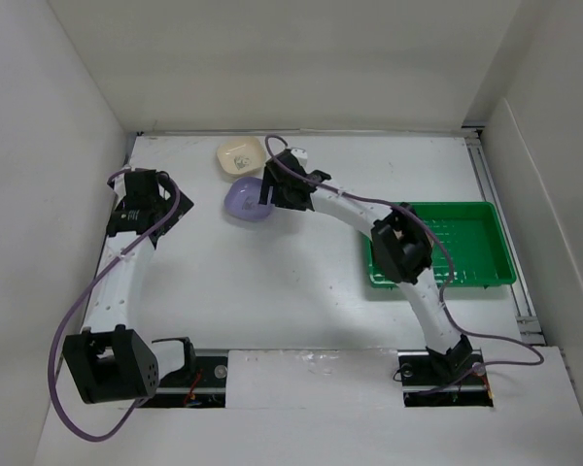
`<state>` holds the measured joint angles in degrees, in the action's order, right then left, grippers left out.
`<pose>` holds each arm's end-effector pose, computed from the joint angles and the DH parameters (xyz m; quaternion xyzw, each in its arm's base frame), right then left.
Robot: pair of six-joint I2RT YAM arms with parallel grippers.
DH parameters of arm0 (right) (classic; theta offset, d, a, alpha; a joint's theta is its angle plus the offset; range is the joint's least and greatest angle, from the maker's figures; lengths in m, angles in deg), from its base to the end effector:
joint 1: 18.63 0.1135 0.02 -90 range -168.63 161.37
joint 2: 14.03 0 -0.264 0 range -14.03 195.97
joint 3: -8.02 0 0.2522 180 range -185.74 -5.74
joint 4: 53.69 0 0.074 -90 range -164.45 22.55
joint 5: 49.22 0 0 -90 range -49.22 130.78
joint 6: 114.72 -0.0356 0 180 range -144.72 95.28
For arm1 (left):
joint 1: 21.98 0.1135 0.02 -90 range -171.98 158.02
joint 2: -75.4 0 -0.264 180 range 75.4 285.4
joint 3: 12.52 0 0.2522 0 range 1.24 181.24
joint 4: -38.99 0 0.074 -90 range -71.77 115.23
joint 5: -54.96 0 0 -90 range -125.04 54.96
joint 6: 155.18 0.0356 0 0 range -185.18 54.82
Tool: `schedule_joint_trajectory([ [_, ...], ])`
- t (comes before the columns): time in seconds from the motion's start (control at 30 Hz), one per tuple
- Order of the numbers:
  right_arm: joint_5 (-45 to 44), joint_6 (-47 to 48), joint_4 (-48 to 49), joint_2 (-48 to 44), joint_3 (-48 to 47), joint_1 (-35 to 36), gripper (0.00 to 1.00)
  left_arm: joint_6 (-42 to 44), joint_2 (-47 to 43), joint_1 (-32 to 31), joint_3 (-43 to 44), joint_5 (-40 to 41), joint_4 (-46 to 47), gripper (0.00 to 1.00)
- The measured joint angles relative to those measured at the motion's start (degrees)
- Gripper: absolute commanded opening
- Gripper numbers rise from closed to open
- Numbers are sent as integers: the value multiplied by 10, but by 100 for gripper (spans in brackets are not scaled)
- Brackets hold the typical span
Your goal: Place the plates into the plastic bin on the countertop
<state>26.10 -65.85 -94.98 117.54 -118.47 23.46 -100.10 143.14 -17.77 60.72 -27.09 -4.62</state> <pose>0.3928 0.3427 0.2102 0.0398 0.9211 0.1561 0.3543 0.2559 0.0238 0.3146 -0.3290 0.8351 -0.0555 0.4374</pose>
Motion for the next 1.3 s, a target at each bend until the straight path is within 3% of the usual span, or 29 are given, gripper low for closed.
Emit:
schedule_joint_trajectory([
  [0.17, 4, 7, -49, 81, -109, 0, 76, 0, 7, 0, 0, -4, 0, 100],
  [0.3, 10, 13, -73, 111, -142, 0, 46, 0, 8, 0, 0, -4, 0, 100],
  [0.4, 18, 14, -91, 118, -143, 0, 30, 0, 8, 0, 0, -4, 0, 100],
  [0.5, 23, 12, -83, 113, -132, -1, 2, 0, 8, 0, 0, -4, 0, 100],
  [0.53, 23, 9, -75, 106, -123, -1, 0, 0, 8, 0, 0, -4, 0, 100],
  [0.73, 0, -3, -51, -33, 81, -1, 0, 0, 8, 0, 0, -5, 0, 100],
  [0.93, -38, -3, -39, -276, 307, -25, 0, 0, 7, 0, 0, -5, 0, 100],
  [1.17, -46, -20, 12, -578, 528, -179, 0, 2, -1, 0, 0, -16, 1, 100],
  [1.3, -46, -34, 16, -683, 645, -265, 0, 4, -2, 0, 0, -22, 1, 100],
])
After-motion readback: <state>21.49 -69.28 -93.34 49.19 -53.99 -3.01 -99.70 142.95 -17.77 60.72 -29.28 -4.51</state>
